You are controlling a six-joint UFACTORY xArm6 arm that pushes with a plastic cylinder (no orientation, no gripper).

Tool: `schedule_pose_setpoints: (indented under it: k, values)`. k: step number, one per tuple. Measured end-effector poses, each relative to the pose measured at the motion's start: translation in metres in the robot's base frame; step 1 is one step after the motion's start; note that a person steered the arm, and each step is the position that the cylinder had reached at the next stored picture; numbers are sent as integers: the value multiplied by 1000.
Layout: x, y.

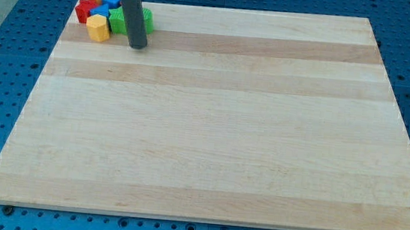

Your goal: Separate red star along with blue triangle from the group of blocks

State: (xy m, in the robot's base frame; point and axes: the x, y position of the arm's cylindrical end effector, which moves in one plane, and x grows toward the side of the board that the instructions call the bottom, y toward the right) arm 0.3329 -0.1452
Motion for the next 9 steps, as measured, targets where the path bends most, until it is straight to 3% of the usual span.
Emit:
schedule_pose_setpoints:
  k: [1, 2, 3, 6, 7, 9]
  values:
    - [42, 3]
    - [65, -34]
    - [80, -116]
    - [87, -158]
    - [83, -160]
    - [-24, -160]
